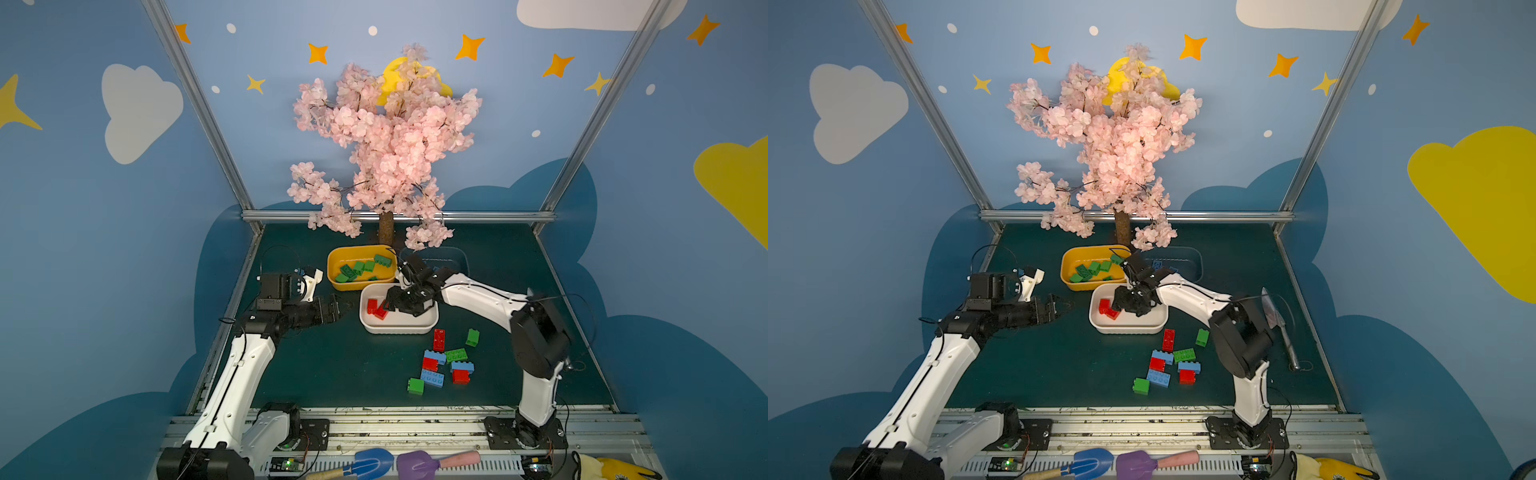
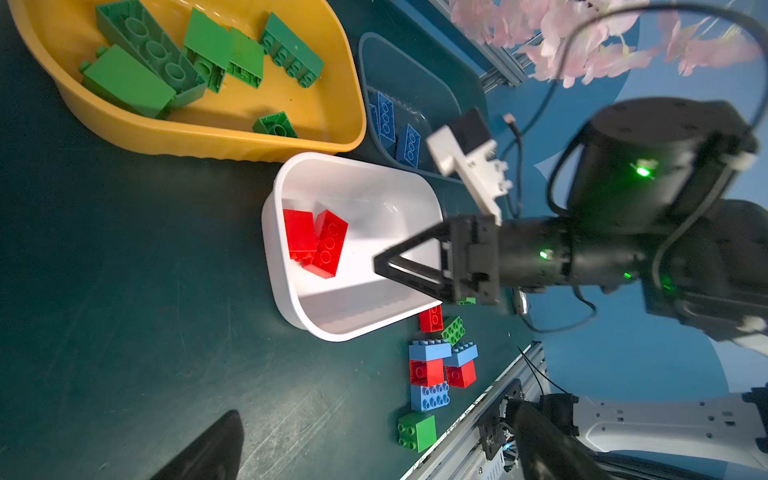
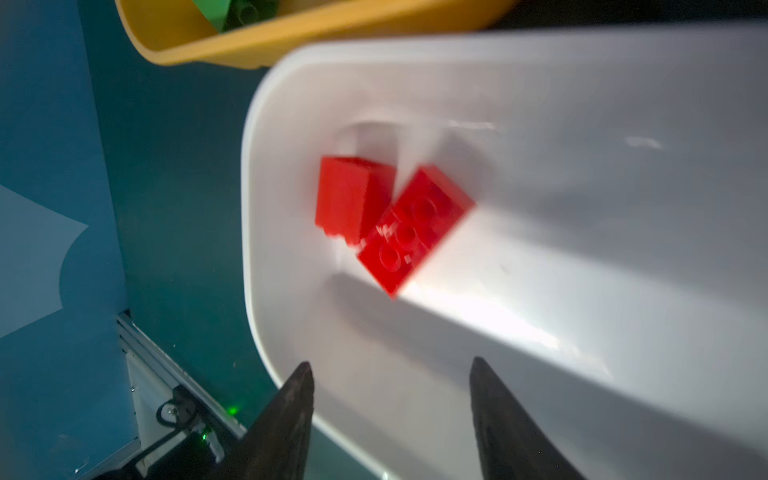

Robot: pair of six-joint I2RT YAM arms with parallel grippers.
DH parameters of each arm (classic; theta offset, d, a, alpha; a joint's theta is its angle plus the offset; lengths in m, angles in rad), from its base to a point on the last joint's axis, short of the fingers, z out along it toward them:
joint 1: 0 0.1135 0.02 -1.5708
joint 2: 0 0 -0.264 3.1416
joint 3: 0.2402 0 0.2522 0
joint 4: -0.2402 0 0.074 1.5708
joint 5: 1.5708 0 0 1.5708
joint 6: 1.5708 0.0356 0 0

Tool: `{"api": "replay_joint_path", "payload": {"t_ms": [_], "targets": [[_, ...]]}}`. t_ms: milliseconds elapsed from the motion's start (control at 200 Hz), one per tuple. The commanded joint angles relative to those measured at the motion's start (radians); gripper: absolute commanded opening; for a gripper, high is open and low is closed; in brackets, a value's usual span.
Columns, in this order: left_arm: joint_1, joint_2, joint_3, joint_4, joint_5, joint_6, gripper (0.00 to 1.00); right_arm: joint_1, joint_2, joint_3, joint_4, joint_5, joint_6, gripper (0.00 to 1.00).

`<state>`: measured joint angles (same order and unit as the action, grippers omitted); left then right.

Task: Sort the legos into containers by color
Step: 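Return the right gripper to the pile and grasp another red brick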

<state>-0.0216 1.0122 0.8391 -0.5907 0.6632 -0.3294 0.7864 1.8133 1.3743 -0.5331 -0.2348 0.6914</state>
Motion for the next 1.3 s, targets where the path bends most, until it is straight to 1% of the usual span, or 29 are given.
{"api": "replay_joint_path", "payload": {"t_ms": [0, 95, 190, 320, 541, 631, 791, 926, 1066, 1221, 1291], "targets": [[0.003, 0.001, -0.015, 0.012, 0.031, -0.007, 1.0, 0.012, -0.146, -0.094, -0.102, 0.058, -0.047, 0.62], [0.004, 0.006, -0.017, 0.005, 0.037, -0.005, 0.99, 0.008, -0.254, -0.202, -0.178, 0.115, -0.04, 0.63], [0.004, 0.006, -0.023, 0.002, 0.039, -0.005, 1.0, -0.004, -0.353, -0.312, -0.189, 0.153, 0.002, 0.65], [0.003, 0.002, -0.032, 0.011, 0.044, -0.014, 1.0, -0.027, -0.393, -0.396, -0.168, 0.194, 0.022, 0.66], [0.004, -0.006, -0.027, 0.006, 0.048, -0.022, 1.0, -0.073, -0.369, -0.478, -0.04, 0.193, 0.036, 0.66], [0.005, -0.01, -0.029, 0.005, 0.049, -0.022, 1.0, -0.075, -0.33, -0.479, -0.021, 0.193, 0.037, 0.63], [0.004, -0.009, -0.033, 0.004, 0.05, -0.021, 1.0, -0.075, -0.28, -0.485, -0.017, 0.237, 0.033, 0.6], [0.004, -0.009, -0.035, 0.014, 0.051, -0.029, 1.0, -0.069, -0.25, -0.486, 0.022, 0.256, 0.025, 0.57], [0.004, -0.009, -0.032, 0.009, 0.052, -0.026, 0.99, -0.059, -0.214, -0.463, 0.011, 0.307, 0.013, 0.55], [0.004, -0.014, -0.037, 0.005, 0.051, -0.022, 1.0, -0.025, -0.173, -0.443, -0.023, 0.38, 0.0, 0.53], [0.003, -0.015, -0.04, 0.004, 0.052, -0.021, 1.0, -0.013, -0.163, -0.442, -0.036, 0.404, 0.0, 0.51]]}}
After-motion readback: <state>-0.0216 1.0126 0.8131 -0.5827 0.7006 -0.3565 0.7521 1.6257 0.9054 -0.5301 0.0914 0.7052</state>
